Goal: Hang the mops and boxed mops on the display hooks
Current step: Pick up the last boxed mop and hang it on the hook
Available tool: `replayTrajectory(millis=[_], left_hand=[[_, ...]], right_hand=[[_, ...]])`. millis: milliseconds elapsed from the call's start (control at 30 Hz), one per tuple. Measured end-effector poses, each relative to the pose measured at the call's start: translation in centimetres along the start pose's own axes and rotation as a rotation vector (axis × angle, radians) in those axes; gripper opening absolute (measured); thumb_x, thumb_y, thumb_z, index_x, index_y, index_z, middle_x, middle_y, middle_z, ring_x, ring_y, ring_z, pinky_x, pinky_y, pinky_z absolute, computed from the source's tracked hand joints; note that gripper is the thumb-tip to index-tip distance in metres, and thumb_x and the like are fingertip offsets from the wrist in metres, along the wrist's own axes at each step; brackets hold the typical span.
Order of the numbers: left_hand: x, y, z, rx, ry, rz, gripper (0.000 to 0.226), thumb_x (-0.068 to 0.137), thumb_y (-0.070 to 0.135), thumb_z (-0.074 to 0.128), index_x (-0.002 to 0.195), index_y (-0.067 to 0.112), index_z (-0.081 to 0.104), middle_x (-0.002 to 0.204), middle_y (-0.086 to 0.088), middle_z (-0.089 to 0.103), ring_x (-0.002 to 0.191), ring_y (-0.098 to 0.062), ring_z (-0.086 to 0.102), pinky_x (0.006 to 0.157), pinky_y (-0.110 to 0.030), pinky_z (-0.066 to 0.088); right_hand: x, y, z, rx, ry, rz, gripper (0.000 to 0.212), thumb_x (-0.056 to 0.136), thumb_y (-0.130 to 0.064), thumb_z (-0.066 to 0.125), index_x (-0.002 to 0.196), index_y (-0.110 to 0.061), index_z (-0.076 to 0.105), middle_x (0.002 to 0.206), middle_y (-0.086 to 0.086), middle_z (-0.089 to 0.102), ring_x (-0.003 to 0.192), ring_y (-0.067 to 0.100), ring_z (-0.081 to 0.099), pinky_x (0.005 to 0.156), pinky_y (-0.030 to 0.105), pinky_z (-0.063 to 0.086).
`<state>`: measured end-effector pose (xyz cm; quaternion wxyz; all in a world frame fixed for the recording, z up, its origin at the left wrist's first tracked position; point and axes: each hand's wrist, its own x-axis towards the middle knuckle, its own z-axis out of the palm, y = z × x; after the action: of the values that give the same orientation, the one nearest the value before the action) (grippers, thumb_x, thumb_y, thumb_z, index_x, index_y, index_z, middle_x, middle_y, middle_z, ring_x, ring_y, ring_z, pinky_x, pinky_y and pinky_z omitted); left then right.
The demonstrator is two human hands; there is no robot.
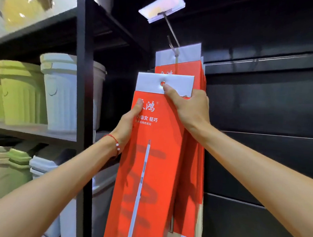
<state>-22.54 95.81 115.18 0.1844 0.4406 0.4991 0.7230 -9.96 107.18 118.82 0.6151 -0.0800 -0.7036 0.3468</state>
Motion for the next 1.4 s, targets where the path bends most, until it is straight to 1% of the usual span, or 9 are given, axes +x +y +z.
replayTrajectory(millis=[100,167,267,400,500,600,733,1133,1400], left_hand=[[1.4,2.3,0.0,0.023,-0.022,0.043,0.052,0.104,0.057,0.043,0.112,0.016,0.075,0.096,-0.008,0.081,0.077,-0.021,0.078,0.066,-0.029,0.064],[2.2,3.8,0.0,0.028,-0.031,0.058,0.051,0.104,0.057,0.044,0.111,0.017,0.075,0.094,-0.008,0.08,0.075,-0.021,0.078,0.064,-0.029,0.064],[3.4,5.6,0.1,0.051,-0.014,0.096,0.05,0.105,0.055,0.044,0.109,0.015,0.073,0.091,-0.008,0.079,0.069,-0.019,0.077,0.064,-0.029,0.064],[5.0,6.9,-0.1,0.095,0.02,0.147,0.052,0.102,0.06,0.047,0.104,0.017,0.076,0.092,-0.008,0.08,0.077,-0.022,0.077,0.076,-0.034,0.064],[5.7,7.6,0.1,0.09,0.014,0.156,0.053,0.102,0.059,0.046,0.103,0.016,0.076,0.09,-0.007,0.08,0.075,-0.021,0.077,0.071,-0.032,0.064],[6.1,8.1,0.5,0.07,-0.011,0.159,0.051,0.104,0.057,0.044,0.101,0.015,0.074,0.083,-0.005,0.079,0.068,-0.018,0.076,0.063,-0.027,0.064],[7.0,8.6,1.4,0.063,-0.029,0.16,0.05,0.104,0.058,0.044,0.097,0.018,0.074,0.08,-0.003,0.078,0.065,-0.017,0.076,0.061,-0.025,0.062],[8.6,9.1,1.9,0.037,-0.029,0.196,0.044,0.104,0.054,0.047,0.098,0.022,0.077,0.083,0.0,0.08,0.071,-0.015,0.076,0.08,-0.033,0.06],[9.5,9.0,1.8,0.016,-0.04,0.232,0.04,0.107,0.049,0.045,0.103,0.023,0.075,0.08,0.002,0.079,0.068,-0.013,0.076,0.07,-0.03,0.059]], right_hand=[[2.6,-1.4,0.4,0.035,-0.017,-0.05,0.063,0.077,-0.063,0.077,0.093,-0.002,0.076,0.084,0.017,0.077,0.071,0.014,0.071,0.072,0.056,0.06],[4.2,-2.2,0.6,0.052,-0.018,-0.066,0.06,0.08,-0.058,0.08,0.097,0.0,0.076,0.094,0.022,0.076,0.07,0.014,0.064,0.074,0.056,0.059],[6.2,-3.1,0.8,0.091,-0.045,-0.088,0.029,0.088,-0.046,0.079,0.092,-0.017,0.082,0.09,0.01,0.08,0.075,0.014,0.072,0.081,0.048,0.061],[8.3,-4.1,1.0,0.122,-0.041,-0.125,0.022,0.091,-0.042,0.078,0.09,-0.02,0.081,0.085,0.0,0.081,0.081,0.016,0.078,0.078,0.039,0.064],[9.5,-4.4,0.9,0.158,-0.083,-0.13,0.012,0.093,-0.032,0.078,0.096,-0.021,0.08,0.084,-0.006,0.08,0.078,0.006,0.076,0.073,0.025,0.061],[10.6,-4.6,0.9,0.118,-0.064,-0.109,0.029,0.087,-0.047,0.079,0.095,-0.019,0.083,0.088,-0.002,0.082,0.085,0.015,0.078,0.084,0.04,0.064],[11.7,-4.7,0.2,0.096,-0.06,-0.061,0.054,0.068,-0.068,0.077,0.089,-0.019,0.083,0.09,0.005,0.082,0.09,0.028,0.079,0.086,0.055,0.061],[13.4,-5.0,-0.3,0.093,-0.067,-0.064,0.041,0.084,-0.053,0.08,0.09,-0.013,0.082,0.09,0.004,0.082,0.087,0.026,0.079,0.089,0.051,0.062],[13.6,-5.5,0.0,0.107,-0.072,-0.078,0.033,0.087,-0.044,0.081,0.09,-0.011,0.081,0.09,0.006,0.082,0.087,0.026,0.079,0.089,0.046,0.063]])
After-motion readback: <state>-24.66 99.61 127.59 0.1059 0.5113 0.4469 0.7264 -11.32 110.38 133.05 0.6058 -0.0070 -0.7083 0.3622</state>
